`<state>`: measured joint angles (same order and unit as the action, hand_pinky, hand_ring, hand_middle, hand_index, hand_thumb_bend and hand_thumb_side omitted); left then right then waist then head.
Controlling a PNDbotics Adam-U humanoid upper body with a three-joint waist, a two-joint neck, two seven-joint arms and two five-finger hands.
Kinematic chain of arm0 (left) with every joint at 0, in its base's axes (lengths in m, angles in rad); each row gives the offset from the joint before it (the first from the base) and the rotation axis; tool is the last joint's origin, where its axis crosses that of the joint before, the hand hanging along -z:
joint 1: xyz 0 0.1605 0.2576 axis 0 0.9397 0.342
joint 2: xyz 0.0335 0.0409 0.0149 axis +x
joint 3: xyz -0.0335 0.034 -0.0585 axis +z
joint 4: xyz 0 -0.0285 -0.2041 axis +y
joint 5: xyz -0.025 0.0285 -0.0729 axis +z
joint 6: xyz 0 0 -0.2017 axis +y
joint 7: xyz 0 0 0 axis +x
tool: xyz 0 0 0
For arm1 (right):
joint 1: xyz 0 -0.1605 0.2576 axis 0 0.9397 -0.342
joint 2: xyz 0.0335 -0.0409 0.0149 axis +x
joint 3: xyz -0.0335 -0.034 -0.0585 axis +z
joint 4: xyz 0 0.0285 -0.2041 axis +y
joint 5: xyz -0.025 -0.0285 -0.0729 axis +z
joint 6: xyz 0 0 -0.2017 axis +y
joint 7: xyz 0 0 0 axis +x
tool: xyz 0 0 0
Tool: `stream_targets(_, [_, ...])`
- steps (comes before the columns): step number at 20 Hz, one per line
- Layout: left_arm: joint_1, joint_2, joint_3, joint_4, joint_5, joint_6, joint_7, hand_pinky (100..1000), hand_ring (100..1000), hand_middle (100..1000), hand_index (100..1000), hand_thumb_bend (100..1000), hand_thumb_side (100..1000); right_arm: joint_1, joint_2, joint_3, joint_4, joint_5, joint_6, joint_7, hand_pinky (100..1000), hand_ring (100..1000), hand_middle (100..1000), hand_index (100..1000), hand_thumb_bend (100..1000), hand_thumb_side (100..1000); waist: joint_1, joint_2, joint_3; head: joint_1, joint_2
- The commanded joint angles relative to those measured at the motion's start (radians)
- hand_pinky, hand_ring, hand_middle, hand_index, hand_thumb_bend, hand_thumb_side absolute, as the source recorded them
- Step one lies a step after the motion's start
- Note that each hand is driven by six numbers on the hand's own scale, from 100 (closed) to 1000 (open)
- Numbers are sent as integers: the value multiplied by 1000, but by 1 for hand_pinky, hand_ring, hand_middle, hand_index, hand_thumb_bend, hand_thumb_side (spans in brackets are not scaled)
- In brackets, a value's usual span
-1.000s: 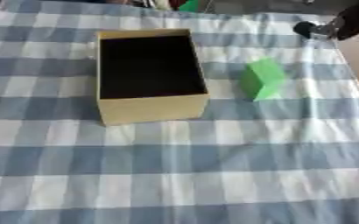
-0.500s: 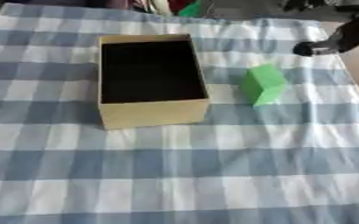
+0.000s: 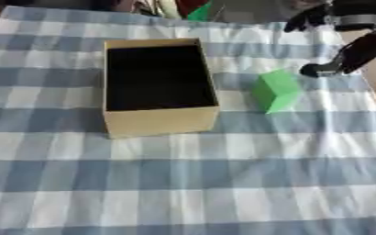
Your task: Pick up objects on the table and place them in the box.
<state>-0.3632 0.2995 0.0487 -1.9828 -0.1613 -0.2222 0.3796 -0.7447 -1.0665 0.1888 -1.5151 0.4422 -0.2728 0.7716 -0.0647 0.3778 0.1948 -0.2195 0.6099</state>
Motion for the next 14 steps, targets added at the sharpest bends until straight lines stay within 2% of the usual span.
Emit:
stream_targets(1, [-13, 17, 2, -17, 0, 0, -10, 730, 622, 735, 815, 130, 947, -3, -21, -2, 3, 9, 6, 0, 890, 904, 979, 1000, 435, 789, -14, -10, 2, -3, -12])
stream_targets(4, [-14, 16, 2, -17, -1, 1, -14, 730, 622, 735, 815, 125, 944, 3, -16, 7, 7, 39, 10, -21, 903, 912, 980, 1000, 448, 809, -14, -8, 4, -4, -11])
stream_targets(7, [-14, 14, 2, -17, -1, 2, -15, 731, 621, 735, 815, 120, 944, 4, -6, 18, 14, 53, 4, -25, 900, 907, 978, 1000, 433, 776, -14, -5, 6, -8, -12])
stream_targets(11, [-15, 11, 2, -17, -1, 5, -20, 731, 621, 732, 813, 109, 941, -8, 15, 32, 36, 50, -7, -6, 888, 890, 954, 1000, 353, 640, -14, -2, 9, -12, -13])
stream_targets(14, [-16, 9, 1, -17, -2, 6, -24, 731, 621, 729, 812, 102, 938, -17, 32, 43, 57, 48, -15, 14, 895, 894, 966, 1000, 325, 566, -14, 1, 12, -13, -14])
